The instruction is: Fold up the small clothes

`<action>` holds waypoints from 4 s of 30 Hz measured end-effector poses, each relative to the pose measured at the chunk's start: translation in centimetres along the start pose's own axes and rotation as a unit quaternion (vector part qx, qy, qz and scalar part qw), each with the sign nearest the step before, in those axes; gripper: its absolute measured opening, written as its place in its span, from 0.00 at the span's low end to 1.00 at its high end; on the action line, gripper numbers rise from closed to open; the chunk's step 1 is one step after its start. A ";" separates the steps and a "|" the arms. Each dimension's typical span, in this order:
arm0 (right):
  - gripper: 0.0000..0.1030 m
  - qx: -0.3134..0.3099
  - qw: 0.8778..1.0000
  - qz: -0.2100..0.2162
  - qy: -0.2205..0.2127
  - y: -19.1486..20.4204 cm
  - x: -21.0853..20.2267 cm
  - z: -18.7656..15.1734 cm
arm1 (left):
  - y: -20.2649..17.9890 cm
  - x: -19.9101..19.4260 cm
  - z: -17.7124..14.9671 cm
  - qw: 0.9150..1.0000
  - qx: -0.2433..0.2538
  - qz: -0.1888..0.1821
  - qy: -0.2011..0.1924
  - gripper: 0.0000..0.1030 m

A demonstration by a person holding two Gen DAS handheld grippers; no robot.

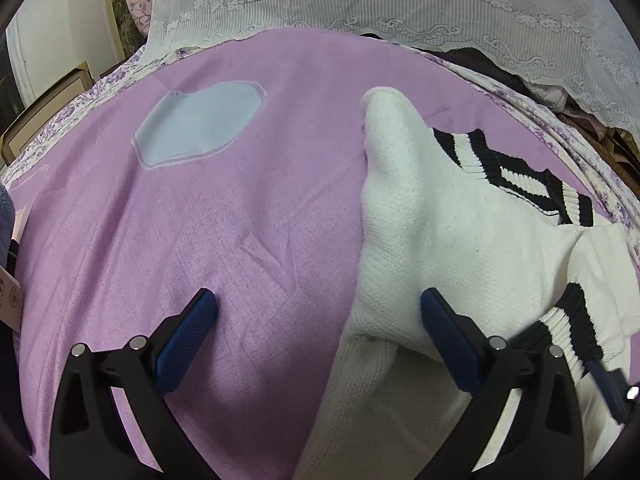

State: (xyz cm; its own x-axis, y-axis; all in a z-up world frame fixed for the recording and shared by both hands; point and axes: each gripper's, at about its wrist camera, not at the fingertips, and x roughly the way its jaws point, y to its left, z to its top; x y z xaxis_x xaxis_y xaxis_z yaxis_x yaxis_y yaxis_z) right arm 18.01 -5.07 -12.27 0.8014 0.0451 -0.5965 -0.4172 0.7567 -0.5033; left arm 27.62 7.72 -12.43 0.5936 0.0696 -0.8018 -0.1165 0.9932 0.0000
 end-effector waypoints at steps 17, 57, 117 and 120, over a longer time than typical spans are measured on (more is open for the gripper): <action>0.12 0.516 0.853 0.074 0.030 -20.1 3.6 -13.2 | -0.3 -0.1 -0.3 1.000 0.006 0.011 -0.010 0.96; 0.04 0.498 0.860 0.109 -0.033 -19.3 2.6 -9.7 | -0.9 -3.5 0.8 0.995 -0.003 -0.033 -0.090 0.96; 0.17 0.527 0.847 0.069 0.022 -20.5 4.4 -13.0 | 1.3 2.2 2.6 0.998 -0.063 0.002 0.003 0.96; 0.21 0.528 0.848 0.043 -0.007 -20.4 2.8 -12.9 | 1.9 1.5 2.6 0.997 -0.073 -0.001 -0.007 0.96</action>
State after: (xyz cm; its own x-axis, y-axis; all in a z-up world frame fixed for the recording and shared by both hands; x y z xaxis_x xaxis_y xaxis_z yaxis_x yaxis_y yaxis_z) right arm 23.19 -28.79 -11.77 0.7953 0.1322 -0.5916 0.1355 0.9125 0.3861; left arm 30.38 9.95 -12.10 0.6052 0.0698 -0.7930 -0.2285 0.9695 -0.0891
